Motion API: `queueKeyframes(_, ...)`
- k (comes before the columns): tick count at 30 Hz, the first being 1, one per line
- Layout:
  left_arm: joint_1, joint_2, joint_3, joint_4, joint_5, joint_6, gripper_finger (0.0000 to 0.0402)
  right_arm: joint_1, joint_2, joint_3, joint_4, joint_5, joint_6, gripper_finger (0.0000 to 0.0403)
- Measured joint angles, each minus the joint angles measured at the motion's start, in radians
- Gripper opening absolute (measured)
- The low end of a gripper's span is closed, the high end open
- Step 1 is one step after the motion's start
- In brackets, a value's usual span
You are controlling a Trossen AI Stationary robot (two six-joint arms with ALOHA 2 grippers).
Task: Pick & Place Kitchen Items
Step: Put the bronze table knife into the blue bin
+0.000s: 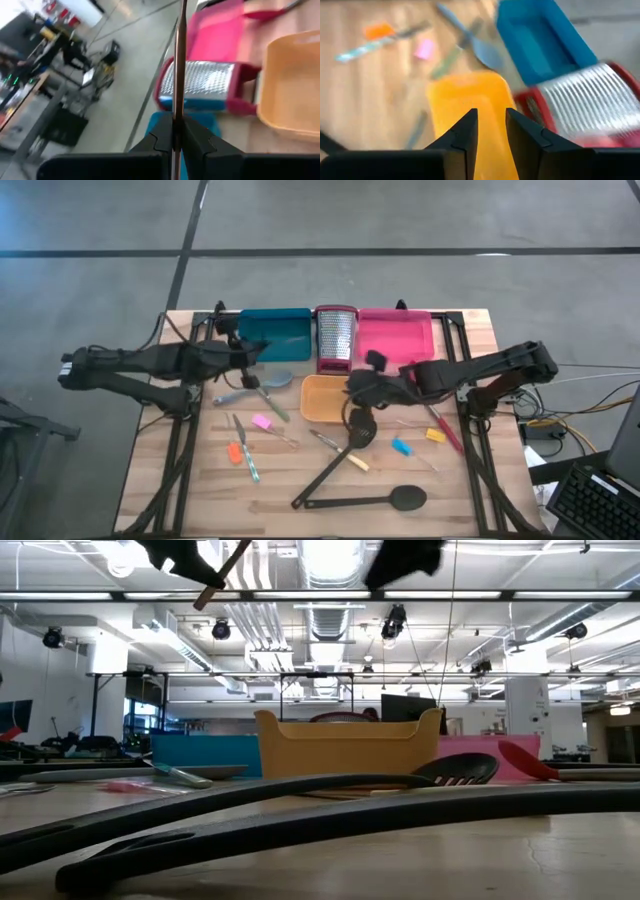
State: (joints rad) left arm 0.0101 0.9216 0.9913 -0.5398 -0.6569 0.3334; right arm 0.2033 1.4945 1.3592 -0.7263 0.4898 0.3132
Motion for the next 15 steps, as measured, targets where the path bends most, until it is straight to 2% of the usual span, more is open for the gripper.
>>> queueKeyframes(5, 0.143, 0.065, 0.075, -0.097, 0.025, -0.022, 0.0021, 0.046, -0.084, -0.077, -0.087, 0.192, 0.12, 0.0077)
queueKeyframes(7, 0.219, 0.101, 0.104, -0.148, 0.077, -0.023, 0.0021, 0.063, -0.129, -0.117, -0.079, 0.234, 0.15, 0.0068)
queueKeyframes(12, 0.415, 0.204, 0.152, -0.227, 0.212, -0.027, 0.0021, 0.072, -0.228, -0.203, -0.072, 0.251, 0.207, 0.0048)
queueKeyframes(15, 0.516, 0.266, 0.156, -0.229, 0.252, -0.012, 0.0021, 0.072, -0.277, -0.255, -0.046, 0.251, 0.21, 0.0039)
